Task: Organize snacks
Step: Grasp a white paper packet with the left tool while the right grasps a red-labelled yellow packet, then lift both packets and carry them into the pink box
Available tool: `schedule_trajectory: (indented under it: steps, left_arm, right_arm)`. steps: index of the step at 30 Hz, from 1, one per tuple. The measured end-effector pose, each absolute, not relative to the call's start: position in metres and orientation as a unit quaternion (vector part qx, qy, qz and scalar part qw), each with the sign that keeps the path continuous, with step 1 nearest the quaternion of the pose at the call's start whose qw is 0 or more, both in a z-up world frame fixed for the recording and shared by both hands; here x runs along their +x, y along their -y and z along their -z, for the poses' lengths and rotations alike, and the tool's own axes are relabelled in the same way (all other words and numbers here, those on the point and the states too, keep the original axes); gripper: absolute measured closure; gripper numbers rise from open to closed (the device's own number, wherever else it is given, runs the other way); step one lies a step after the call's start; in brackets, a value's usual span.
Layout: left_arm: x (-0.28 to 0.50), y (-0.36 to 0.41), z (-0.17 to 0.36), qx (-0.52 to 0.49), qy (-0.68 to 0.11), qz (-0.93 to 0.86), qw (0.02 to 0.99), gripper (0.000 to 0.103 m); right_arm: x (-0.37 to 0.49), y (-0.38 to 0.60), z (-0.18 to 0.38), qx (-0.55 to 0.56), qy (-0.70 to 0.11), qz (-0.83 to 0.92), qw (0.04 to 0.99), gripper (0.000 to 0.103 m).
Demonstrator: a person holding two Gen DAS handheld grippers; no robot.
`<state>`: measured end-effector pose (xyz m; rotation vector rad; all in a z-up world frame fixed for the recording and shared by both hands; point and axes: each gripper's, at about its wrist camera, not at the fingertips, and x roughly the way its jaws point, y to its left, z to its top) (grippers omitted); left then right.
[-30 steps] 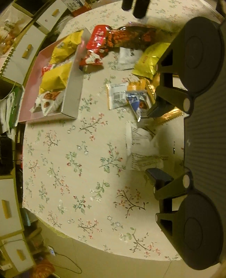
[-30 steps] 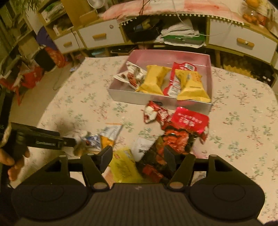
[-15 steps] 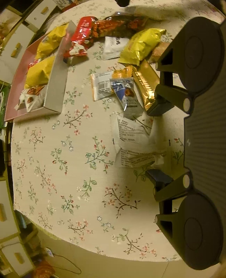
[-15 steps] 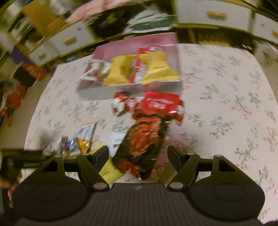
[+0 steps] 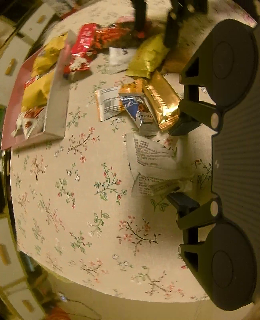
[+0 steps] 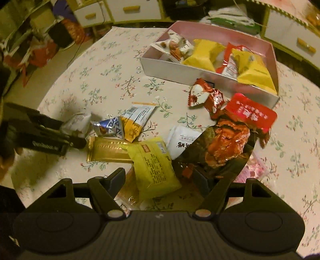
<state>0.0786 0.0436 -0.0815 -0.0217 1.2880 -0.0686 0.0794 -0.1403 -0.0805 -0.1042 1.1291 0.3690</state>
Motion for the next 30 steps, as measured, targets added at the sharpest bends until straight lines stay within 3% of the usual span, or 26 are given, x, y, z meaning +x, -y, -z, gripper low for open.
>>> schedule_trajectory:
  steps: [8, 10, 13, 18, 20, 30]
  left_arm:
    - [0.08, -0.045, 0.084, -0.002, -0.606, 0.035, 0.795, 0.033]
    - [0.079, -0.043, 0.087, 0.012, -0.608, 0.035, 0.793, 0.031]
    - [0.079, -0.041, 0.09, 0.023, -0.607, 0.034, 0.794, 0.033]
    - [0.076, -0.038, 0.083, 0.036, -0.595, 0.038, 0.802, 0.042]
    - [0.075, -0.039, 0.08, 0.032, -0.592, 0.042, 0.804, 0.054]
    - [0.077, -0.049, 0.059, 0.0, -0.577, 0.048, 0.815, 0.056]
  right_arm:
    - [0.079, 0.124, 0.093, -0.078, -0.528, -0.192, 0.823, 0.045]
    - [0.08, 0.121, 0.098, -0.085, -0.539, -0.188, 0.817, 0.059]
    - [0.081, 0.124, 0.095, -0.068, -0.543, -0.186, 0.816, 0.064]
    - [0.078, 0.124, 0.084, -0.053, -0.537, -0.195, 0.819, 0.065]
    - [0.076, 0.123, 0.078, -0.051, -0.532, -0.201, 0.821, 0.065]
    - [0.08, 0.132, 0.054, -0.015, -0.504, -0.191, 0.842, 0.065]
